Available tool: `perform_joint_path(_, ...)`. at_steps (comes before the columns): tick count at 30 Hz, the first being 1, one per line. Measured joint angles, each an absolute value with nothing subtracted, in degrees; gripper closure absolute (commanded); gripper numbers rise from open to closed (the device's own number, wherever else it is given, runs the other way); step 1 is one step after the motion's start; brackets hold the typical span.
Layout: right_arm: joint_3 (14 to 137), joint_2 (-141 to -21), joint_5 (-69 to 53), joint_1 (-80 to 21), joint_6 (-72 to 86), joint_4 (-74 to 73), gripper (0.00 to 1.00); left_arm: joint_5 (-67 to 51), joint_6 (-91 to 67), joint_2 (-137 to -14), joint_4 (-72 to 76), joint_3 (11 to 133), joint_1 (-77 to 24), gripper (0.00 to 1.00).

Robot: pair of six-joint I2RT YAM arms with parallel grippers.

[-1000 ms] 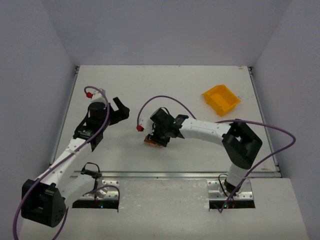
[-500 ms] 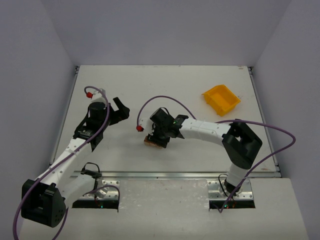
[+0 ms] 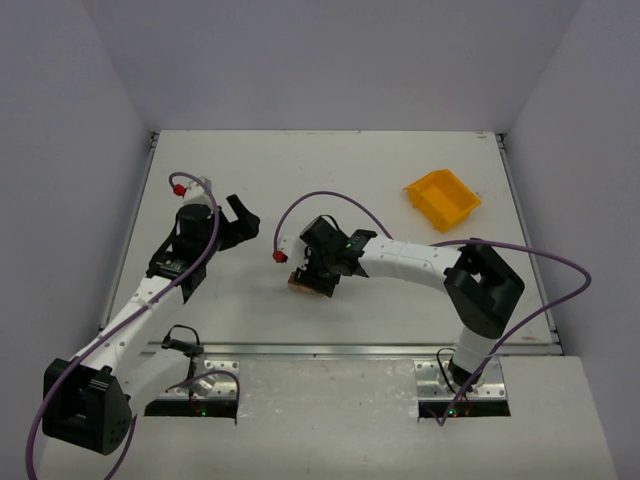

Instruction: Build the wood block tower

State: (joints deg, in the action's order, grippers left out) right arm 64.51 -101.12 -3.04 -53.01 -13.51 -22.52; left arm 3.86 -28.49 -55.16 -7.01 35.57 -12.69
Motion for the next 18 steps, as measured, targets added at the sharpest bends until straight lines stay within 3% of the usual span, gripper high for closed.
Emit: perform_joint_path(18,64.55,-100.1,-3.22,-53.01,-12.99,-20.34,0.33,3.81,-28.49,-55.16,-7.01,35.57,-12.69,0.0)
